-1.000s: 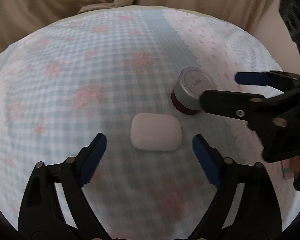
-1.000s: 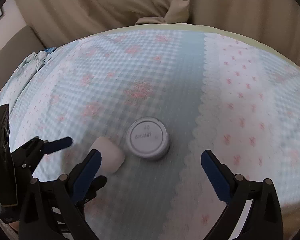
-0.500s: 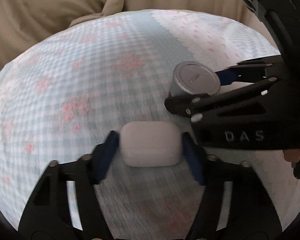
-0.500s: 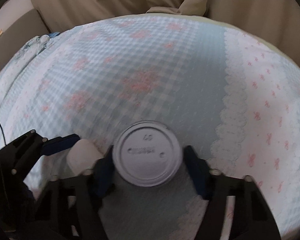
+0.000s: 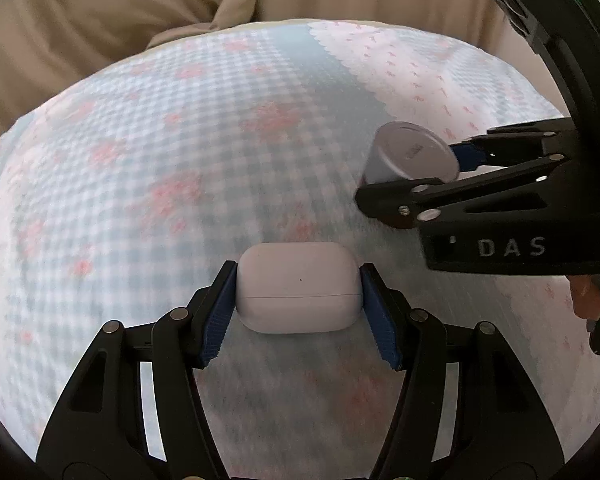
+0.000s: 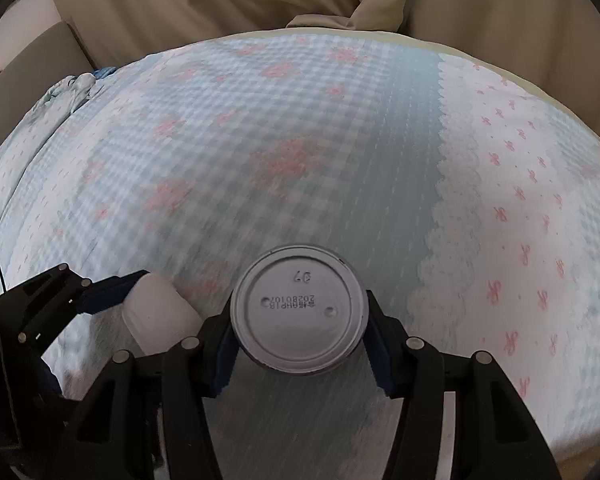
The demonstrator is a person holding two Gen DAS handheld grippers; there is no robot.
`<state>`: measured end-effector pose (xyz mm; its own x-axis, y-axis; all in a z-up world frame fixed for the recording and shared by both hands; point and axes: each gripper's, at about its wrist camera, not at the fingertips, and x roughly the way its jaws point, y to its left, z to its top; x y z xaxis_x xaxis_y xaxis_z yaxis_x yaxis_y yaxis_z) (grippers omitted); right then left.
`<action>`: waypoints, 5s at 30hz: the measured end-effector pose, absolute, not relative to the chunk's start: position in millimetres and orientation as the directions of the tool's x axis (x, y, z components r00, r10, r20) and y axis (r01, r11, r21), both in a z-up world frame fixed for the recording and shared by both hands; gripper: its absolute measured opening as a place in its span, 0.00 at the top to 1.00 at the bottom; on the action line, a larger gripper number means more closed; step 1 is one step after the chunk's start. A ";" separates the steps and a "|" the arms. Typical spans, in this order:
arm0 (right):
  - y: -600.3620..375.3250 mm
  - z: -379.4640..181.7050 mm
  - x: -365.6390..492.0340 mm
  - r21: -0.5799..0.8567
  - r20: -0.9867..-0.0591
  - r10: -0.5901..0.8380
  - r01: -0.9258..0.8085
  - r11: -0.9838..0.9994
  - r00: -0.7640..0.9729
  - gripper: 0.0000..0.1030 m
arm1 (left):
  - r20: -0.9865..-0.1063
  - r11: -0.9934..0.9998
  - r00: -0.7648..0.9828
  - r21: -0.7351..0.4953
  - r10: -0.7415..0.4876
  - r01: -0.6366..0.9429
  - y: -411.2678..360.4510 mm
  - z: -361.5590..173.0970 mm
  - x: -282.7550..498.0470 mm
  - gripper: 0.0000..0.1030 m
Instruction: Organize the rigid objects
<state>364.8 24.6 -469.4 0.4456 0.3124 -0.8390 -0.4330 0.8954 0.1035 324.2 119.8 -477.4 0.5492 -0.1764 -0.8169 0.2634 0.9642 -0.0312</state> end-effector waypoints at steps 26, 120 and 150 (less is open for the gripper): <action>-66.7 -194.6 182.7 0.143 -0.788 0.229 -0.191 0.971 0.571 0.51 | -0.767 0.937 0.566 -0.130 -0.302 0.323 75.5 -183.6 213.2 0.44; -344.1 -159.1 158.3 0.220 -0.842 0.193 -0.006 0.976 0.504 0.00 | -0.820 0.967 0.525 -0.125 -0.228 0.224 -151.4 -112.4 186.4 0.00; -223.7 -54.5 3.1 0.045 -0.662 0.065 -0.047 0.998 0.747 0.00 | -0.656 0.996 0.750 -0.073 -0.086 0.051 -10.9 -5.6 32.6 0.00</action>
<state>3.1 -223.7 -54.5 0.7471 0.0649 -0.6615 -0.0470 0.9979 0.0449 32.6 -10.9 -5.6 0.7497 -0.0860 -0.6561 0.0506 0.9961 -0.0727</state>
